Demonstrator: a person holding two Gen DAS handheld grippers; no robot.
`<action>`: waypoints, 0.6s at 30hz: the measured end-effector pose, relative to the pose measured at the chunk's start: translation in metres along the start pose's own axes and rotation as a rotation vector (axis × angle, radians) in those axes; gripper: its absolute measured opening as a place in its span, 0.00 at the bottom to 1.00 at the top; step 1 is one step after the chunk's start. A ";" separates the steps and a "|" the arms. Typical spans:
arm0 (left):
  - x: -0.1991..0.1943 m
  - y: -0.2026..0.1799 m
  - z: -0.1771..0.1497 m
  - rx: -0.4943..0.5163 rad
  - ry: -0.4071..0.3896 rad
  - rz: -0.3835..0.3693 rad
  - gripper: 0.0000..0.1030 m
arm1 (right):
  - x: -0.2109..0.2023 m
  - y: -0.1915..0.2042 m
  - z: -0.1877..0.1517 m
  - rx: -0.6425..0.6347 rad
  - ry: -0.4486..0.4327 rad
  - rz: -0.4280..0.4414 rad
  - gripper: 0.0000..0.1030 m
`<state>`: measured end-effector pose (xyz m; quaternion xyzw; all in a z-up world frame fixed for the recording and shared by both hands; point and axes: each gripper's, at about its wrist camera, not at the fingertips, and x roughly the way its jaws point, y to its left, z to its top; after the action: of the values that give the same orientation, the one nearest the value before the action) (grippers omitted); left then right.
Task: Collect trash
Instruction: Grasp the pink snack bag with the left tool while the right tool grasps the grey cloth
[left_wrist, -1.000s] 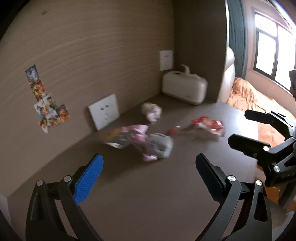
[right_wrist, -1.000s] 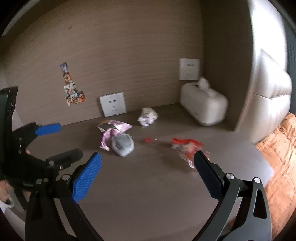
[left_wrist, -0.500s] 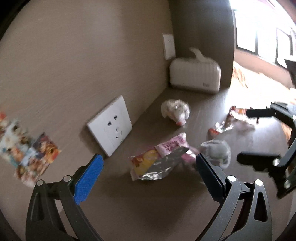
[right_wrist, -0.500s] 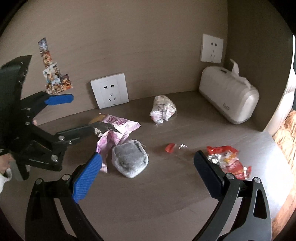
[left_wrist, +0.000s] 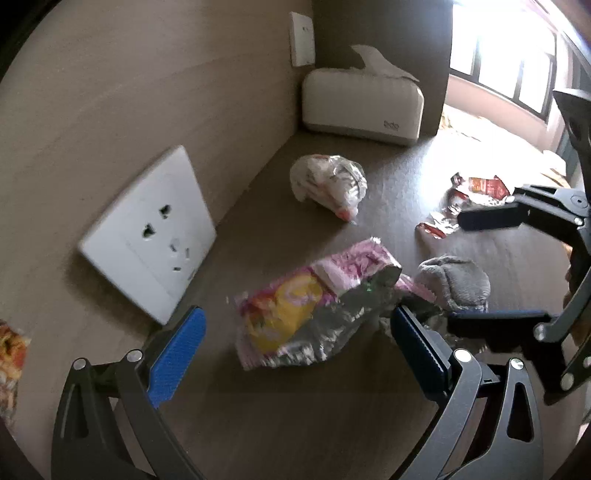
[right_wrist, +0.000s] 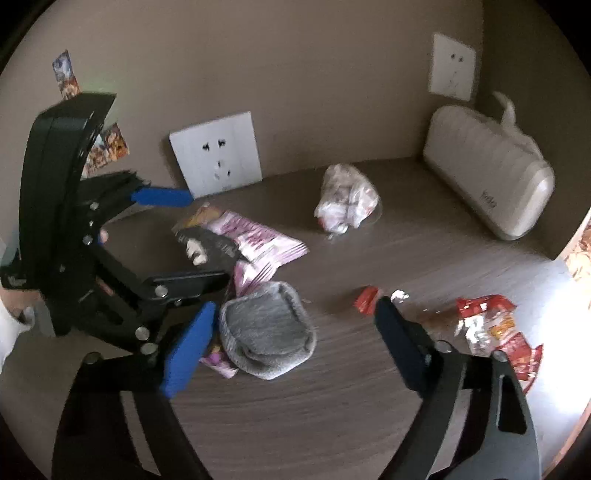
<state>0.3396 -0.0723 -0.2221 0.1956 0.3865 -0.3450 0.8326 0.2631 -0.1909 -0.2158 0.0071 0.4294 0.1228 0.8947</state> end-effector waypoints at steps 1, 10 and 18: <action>0.003 0.000 0.000 0.006 0.011 -0.008 0.95 | 0.002 0.000 -0.001 0.001 0.008 0.007 0.71; 0.019 -0.002 0.016 -0.015 0.026 -0.133 0.13 | 0.012 0.005 -0.005 -0.020 0.029 0.031 0.35; 0.004 -0.013 0.020 -0.053 -0.027 -0.123 0.03 | -0.012 0.002 -0.008 -0.002 0.001 0.023 0.32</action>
<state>0.3422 -0.0948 -0.2138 0.1445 0.3957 -0.3877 0.8199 0.2491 -0.1923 -0.2115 0.0111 0.4295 0.1333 0.8931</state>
